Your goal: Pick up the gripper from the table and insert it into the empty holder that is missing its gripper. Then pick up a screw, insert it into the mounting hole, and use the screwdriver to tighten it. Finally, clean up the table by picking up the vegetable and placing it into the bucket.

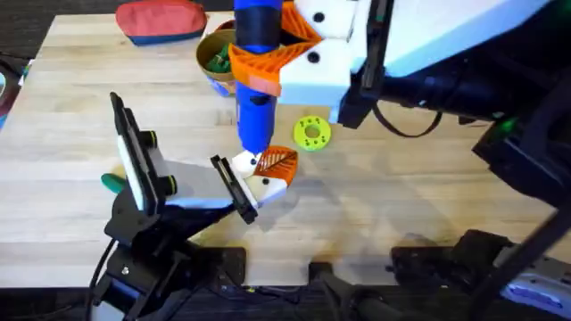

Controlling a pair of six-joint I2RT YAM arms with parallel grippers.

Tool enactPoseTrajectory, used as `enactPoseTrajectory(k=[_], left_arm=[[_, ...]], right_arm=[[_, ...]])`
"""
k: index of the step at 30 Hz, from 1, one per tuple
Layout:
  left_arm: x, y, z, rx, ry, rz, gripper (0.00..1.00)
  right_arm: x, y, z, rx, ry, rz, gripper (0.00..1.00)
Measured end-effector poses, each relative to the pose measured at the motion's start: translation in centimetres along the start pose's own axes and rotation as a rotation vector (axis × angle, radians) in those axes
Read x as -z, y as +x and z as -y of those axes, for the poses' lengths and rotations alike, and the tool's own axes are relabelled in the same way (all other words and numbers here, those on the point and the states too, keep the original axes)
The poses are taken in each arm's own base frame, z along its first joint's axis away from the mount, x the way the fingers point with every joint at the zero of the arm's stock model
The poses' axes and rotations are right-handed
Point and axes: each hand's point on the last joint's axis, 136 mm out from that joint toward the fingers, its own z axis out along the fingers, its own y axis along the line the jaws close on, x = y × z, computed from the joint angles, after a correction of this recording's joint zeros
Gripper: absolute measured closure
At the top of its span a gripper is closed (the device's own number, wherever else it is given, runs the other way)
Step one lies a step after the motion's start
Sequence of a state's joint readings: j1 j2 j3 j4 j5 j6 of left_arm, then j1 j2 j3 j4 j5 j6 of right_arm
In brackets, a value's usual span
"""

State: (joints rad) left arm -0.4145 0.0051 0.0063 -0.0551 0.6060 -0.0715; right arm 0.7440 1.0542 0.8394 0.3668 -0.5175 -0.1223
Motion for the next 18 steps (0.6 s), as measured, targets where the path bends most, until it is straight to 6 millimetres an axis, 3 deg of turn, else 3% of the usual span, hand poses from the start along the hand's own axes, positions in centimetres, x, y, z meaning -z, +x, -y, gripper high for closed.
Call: enactPoseTrajectory(k=[9,18], left_arm=[[0.0,0.0,0.0,0.000,0.000,-0.001,0.990],[0.0,0.0,0.0,0.000,0.000,-0.001,0.990]], right_arm=[[-1.2,1.6,-0.3,-0.022,-0.022,-0.032,0.995],[-1.3,1.8,-0.2,-0.024,-0.023,-0.036,0.995]])
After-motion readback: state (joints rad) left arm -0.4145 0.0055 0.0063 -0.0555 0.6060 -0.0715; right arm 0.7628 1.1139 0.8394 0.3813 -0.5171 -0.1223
